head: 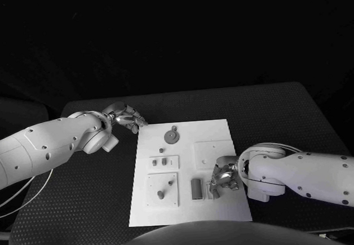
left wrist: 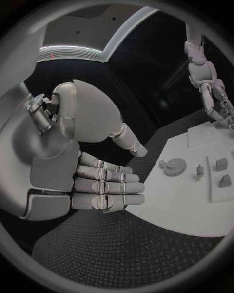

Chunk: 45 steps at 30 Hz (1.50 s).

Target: Assemble the parts on the task board

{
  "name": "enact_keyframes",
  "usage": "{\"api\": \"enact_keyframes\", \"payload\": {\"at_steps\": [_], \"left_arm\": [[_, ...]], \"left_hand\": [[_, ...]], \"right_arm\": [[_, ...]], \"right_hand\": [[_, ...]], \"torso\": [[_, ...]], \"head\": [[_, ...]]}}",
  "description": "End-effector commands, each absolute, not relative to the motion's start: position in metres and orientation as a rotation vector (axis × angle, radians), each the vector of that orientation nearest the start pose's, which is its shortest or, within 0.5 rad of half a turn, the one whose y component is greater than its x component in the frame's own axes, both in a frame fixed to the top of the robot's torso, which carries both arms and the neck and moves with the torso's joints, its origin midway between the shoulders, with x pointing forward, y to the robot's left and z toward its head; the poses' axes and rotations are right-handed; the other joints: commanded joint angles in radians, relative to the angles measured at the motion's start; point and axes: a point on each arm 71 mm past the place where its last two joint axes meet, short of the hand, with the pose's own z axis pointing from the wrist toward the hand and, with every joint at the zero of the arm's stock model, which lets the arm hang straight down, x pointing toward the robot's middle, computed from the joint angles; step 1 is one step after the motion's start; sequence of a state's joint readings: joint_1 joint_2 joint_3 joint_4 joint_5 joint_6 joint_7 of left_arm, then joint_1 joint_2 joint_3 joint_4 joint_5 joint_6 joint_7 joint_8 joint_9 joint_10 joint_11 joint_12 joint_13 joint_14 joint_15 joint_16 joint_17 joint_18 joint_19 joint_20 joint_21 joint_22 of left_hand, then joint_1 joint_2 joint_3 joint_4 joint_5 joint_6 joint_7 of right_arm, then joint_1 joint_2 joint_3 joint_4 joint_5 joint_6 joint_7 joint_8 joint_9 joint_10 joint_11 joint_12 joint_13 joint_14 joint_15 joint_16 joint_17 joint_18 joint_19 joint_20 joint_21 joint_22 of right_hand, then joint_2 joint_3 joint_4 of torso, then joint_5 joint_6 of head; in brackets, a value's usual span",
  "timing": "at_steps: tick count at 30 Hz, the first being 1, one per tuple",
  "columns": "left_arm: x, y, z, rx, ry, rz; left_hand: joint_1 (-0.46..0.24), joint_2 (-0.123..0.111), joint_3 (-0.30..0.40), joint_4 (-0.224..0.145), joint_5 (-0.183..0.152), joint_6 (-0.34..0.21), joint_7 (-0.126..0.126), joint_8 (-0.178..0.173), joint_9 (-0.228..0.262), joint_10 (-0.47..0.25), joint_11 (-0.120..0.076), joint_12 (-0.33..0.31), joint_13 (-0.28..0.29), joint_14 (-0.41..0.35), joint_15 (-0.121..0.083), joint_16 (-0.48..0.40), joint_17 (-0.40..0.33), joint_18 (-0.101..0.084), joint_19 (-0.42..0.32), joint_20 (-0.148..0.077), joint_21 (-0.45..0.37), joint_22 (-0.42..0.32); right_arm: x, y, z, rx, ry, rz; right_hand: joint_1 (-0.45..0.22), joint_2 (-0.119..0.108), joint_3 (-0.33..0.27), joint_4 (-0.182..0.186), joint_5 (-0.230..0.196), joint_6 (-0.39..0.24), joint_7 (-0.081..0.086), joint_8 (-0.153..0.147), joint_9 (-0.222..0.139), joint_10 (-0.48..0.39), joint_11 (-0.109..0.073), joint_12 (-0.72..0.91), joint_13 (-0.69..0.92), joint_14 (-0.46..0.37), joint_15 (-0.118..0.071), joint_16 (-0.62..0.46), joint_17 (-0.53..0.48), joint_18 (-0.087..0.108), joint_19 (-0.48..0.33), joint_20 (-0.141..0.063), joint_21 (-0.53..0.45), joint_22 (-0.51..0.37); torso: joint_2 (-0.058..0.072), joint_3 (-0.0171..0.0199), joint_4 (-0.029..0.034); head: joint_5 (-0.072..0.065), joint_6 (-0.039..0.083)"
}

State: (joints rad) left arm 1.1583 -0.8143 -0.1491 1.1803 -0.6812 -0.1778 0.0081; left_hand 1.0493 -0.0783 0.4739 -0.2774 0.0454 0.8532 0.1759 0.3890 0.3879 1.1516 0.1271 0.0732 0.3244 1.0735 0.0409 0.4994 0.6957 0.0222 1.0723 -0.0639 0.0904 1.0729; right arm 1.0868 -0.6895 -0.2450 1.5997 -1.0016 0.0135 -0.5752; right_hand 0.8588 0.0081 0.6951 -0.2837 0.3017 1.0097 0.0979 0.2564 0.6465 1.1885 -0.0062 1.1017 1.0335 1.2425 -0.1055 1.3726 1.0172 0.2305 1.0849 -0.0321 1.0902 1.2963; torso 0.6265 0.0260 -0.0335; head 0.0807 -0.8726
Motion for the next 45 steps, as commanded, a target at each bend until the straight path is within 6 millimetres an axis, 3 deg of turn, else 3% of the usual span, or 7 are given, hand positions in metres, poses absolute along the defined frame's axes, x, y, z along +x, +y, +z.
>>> {"api": "enact_keyframes", "payload": {"at_steps": [1, 21, 30, 45], "left_arm": [[0.5093, 0.2994, -0.2725, -0.665, 1.962, -0.764], [0.5097, 0.297, -0.2722, -0.648, 1.963, -0.763], [0.5095, 0.2984, -0.2722, -0.65, 1.963, -0.76], [0.5097, 0.298, -0.2724, -0.649, 1.965, -0.761]], "left_hand": [[-0.007, 0.001, 0.004, 0.0, 0.004, -0.009, -0.001, 0.0, 0.002, -0.007, -0.002, -0.001, 0.001, 0.008, -0.001, -0.006, 0.001, 0.017, 0.004, 0.006, -0.005, 0.002], [-0.007, 0.002, 0.004, 0.0, 0.004, -0.009, -0.001, 0.0, 0.002, -0.007, -0.002, -0.001, 0.001, 0.008, -0.001, -0.007, 0.003, 0.017, 0.004, 0.006, -0.005, 0.002], [-0.007, 0.002, 0.004, 0.0, 0.004, -0.009, -0.001, 0.0, 0.002, -0.007, -0.002, -0.001, 0.001, 0.009, -0.001, -0.008, 0.003, 0.017, 0.004, 0.006, -0.005, 0.002], [-0.006, 0.002, 0.004, 0.0, 0.004, -0.009, -0.001, 0.0, 0.002, -0.006, -0.002, 0.0, 0.001, 0.009, -0.001, -0.009, 0.005, 0.017, 0.005, 0.006, -0.006, 0.003]], "right_arm": [[0.3745, -0.1316, -0.3338, 0.174, 2.645, 0.515], [0.3824, -0.1331, -0.3395, 0.289, 2.66, 0.514], [0.3827, -0.1323, -0.3391, 0.313, 2.647, 0.521], [0.3815, -0.1266, -0.3362, 0.278, 2.601, 0.531]], "right_hand": [[-0.008, 0.005, -0.007, -0.001, 0.001, 0.009, 0.001, 0.004, 0.003, 0.011, -0.005, -0.001, -0.002, 0.006, -0.003, 0.003, 0.001, 0.031, 0.008, -0.002, 0.003, 0.001], [-0.033, -0.024, -0.014, 0.006, 0.001, 0.009, 0.0, 0.005, -0.002, 0.013, -0.006, -0.002, -0.006, 0.005, -0.004, 0.001, -0.002, 0.031, 0.009, -0.001, 0.002, -0.001], [-0.043, -0.028, -0.016, 0.013, 0.001, 0.009, 0.0, 0.005, -0.003, 0.013, -0.006, -0.002, -0.006, 0.007, -0.005, 0.002, 0.001, 0.031, 0.01, -0.002, 0.001, -0.002], [-0.044, -0.035, -0.014, 0.013, 0.001, 0.009, 0.0, 0.006, -0.004, 0.014, -0.007, -0.002, -0.007, 0.009, -0.006, 0.002, 0.001, 0.031, 0.012, -0.003, 0.002, -0.002]], "torso": [[0.0, -0.0002, -0.0005], [0.001, -0.0009, -0.0007], [0.0, 0.0005, 0.0001], [0.0, -0.0002, 0.0002]], "head": [[0.0, 0.0], [-0.006, 0.0], [-0.005, 0.0], [-0.005, 0.0]]}}
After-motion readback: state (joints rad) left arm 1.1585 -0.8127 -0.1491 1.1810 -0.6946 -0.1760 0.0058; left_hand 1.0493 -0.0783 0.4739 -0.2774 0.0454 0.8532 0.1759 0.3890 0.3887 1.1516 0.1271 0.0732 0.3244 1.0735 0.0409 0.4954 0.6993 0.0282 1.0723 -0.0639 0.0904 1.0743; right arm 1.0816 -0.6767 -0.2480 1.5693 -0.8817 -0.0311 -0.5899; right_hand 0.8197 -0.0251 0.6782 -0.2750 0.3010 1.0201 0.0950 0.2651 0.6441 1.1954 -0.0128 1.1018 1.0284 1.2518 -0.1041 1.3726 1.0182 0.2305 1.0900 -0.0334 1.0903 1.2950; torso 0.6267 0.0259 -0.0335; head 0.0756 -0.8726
